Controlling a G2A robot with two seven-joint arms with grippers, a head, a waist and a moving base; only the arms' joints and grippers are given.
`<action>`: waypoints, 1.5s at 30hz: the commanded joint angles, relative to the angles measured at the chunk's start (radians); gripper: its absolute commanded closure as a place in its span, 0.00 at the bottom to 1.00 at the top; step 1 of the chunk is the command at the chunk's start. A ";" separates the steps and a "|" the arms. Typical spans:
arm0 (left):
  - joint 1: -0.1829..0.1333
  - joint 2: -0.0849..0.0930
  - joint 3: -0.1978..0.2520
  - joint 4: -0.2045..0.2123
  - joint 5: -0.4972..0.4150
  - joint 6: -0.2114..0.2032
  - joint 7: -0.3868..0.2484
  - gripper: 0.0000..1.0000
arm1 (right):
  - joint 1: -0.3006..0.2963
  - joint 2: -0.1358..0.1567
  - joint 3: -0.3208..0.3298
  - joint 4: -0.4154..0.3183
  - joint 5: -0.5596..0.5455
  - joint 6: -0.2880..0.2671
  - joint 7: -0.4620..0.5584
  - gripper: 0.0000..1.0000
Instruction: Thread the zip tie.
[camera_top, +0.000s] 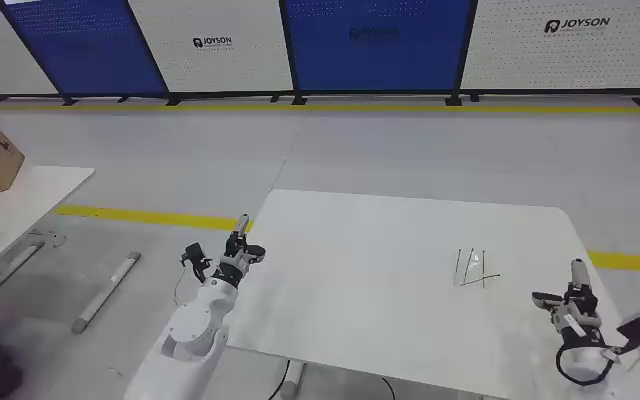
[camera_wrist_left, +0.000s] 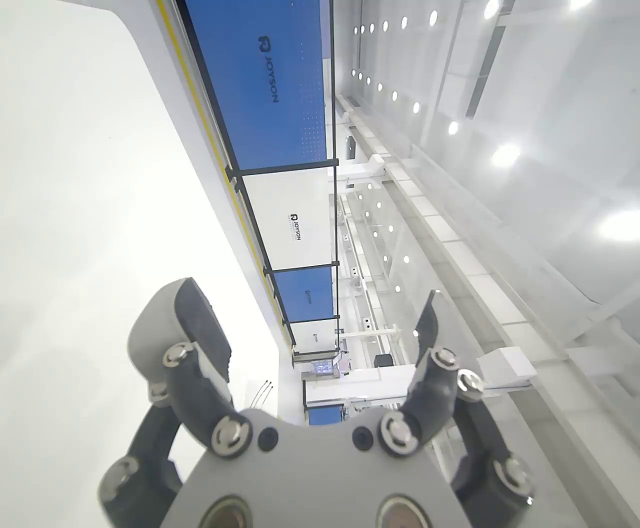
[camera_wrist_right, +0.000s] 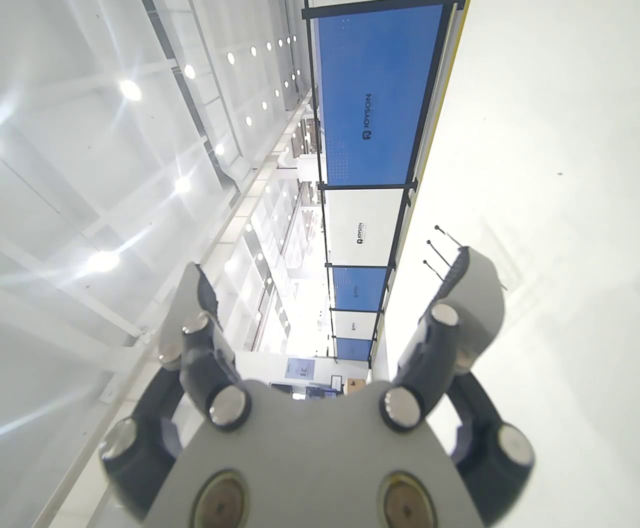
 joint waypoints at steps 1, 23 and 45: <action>0.000 0.000 0.000 0.000 0.000 0.000 0.000 0.00 | 0.005 0.004 0.017 -0.015 -0.044 0.018 0.036 0.00; 0.000 0.000 0.000 0.000 0.000 0.000 0.000 0.00 | 0.095 0.056 0.151 -0.066 -0.210 0.214 0.586 0.00; 0.000 0.000 0.000 0.000 0.000 0.000 0.000 0.00 | 0.448 0.139 0.169 0.278 -0.302 0.336 1.197 0.00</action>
